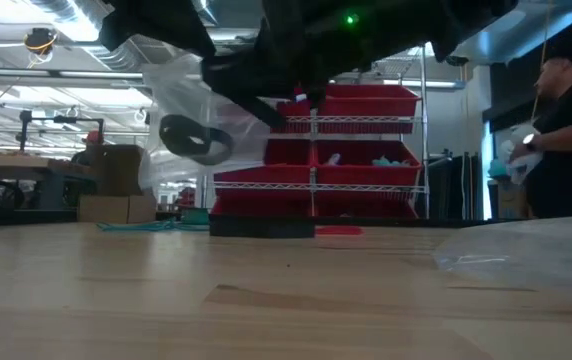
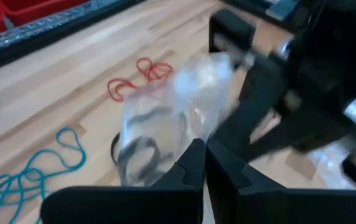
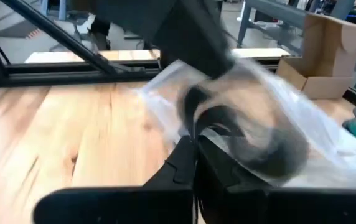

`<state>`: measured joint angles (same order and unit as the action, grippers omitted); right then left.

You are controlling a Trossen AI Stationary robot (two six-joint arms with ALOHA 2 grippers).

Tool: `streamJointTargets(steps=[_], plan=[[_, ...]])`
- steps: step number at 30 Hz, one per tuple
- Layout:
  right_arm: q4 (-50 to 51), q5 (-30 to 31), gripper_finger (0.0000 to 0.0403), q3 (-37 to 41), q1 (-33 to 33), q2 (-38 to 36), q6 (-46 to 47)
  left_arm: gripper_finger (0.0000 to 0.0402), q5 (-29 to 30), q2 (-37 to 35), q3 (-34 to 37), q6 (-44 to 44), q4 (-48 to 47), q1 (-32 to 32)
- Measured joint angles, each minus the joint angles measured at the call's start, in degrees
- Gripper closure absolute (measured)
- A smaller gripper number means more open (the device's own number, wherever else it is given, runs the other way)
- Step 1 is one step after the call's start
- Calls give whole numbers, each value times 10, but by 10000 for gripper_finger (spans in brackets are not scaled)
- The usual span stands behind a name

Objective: Sort rubber bands
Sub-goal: Put the black rubber band into the transparent zip bag

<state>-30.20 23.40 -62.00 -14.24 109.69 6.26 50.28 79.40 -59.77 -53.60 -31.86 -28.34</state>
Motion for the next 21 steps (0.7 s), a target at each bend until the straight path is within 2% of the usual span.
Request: streamJointTargets(steps=[7,14,21], plan=[[6,4,400,0,1,-1,26,401,1,0,0,4,1,3],[23,20,400,-1,12,-1,163,402,-7,1,0,35,17,-2],[0,-15,400,-1,12,-1,274,401,-8,2,22,35,45,-2]])
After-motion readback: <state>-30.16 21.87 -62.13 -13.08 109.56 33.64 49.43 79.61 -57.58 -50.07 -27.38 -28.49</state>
